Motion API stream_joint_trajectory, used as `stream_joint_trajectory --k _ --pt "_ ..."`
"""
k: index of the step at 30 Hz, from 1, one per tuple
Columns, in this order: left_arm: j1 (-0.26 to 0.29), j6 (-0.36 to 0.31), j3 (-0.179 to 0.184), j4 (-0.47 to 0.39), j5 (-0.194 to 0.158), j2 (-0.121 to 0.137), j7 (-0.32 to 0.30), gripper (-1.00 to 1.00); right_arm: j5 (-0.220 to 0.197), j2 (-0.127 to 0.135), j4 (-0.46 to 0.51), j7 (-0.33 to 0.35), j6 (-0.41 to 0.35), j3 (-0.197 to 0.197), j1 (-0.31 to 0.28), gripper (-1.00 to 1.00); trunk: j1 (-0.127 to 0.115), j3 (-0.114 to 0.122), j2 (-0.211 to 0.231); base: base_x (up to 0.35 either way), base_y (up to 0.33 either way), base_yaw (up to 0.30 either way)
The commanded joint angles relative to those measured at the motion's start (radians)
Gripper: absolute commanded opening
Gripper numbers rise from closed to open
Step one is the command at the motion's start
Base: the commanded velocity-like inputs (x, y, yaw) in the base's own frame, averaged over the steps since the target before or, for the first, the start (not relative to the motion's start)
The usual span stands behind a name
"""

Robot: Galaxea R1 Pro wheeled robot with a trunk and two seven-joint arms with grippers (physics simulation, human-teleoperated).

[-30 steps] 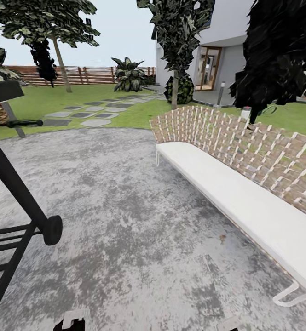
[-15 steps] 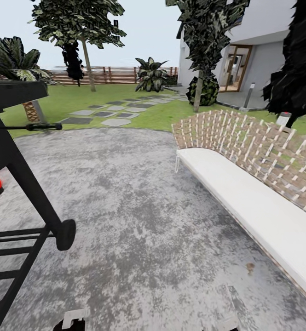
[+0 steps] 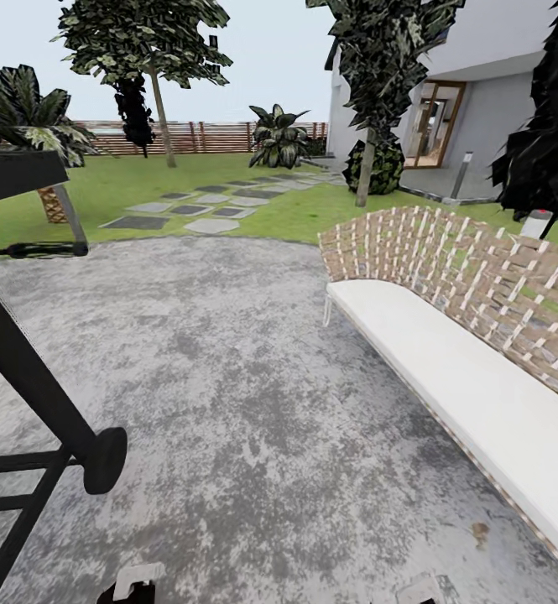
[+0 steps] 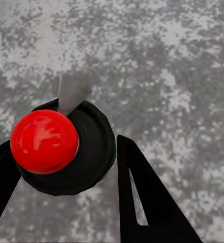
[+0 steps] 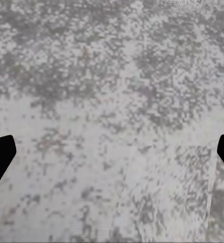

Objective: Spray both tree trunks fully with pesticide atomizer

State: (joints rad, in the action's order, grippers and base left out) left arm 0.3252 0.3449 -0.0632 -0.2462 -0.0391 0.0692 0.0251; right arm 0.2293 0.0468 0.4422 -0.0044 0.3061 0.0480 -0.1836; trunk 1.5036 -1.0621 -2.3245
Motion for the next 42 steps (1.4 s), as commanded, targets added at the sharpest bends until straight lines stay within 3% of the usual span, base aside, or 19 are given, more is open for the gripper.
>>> stream_joint_trajectory --k 1,16,20,23,30,42 --pt "0.001 0.003 -0.001 0.001 -0.004 0.000 -0.001 -1.00 0.001 0.001 0.000 -0.001 0.002 0.002 0.000 1.00 0.000 -0.001 0.000 0.340 0.000 0.000" --pt "0.000 0.005 -0.001 0.002 -0.038 0.000 -0.002 -1.00 -0.003 0.009 0.004 -0.002 0.005 -0.012 0.000 1.00 0.000 -0.001 0.000 0.340 0.000 0.000" --pt "0.000 0.005 -0.001 0.002 -0.039 0.000 -0.001 -1.00 -0.003 0.010 0.003 0.000 0.004 -0.117 0.000 1.00 0.000 -0.001 0.000 0.339 0.000 0.000" --pt "0.001 0.005 -0.001 0.002 -0.039 0.000 -0.001 -1.00 -0.001 0.009 0.004 0.006 0.003 -0.145 0.000 1.00 0.000 -0.001 0.000 0.340 0.000 0.000" --pt "0.001 0.005 -0.001 0.002 -0.039 0.000 -0.002 -1.00 -0.001 0.008 0.005 0.007 0.003 -0.153 0.000 1.00 0.000 -0.001 0.000 0.340 0.000 0.053" --pt "0.000 0.005 -0.001 0.002 -0.039 0.000 -0.002 -1.00 0.001 0.005 0.005 0.007 0.004 -0.154 0.000 1.00 0.000 -0.001 0.000 0.339 0.000 0.255"
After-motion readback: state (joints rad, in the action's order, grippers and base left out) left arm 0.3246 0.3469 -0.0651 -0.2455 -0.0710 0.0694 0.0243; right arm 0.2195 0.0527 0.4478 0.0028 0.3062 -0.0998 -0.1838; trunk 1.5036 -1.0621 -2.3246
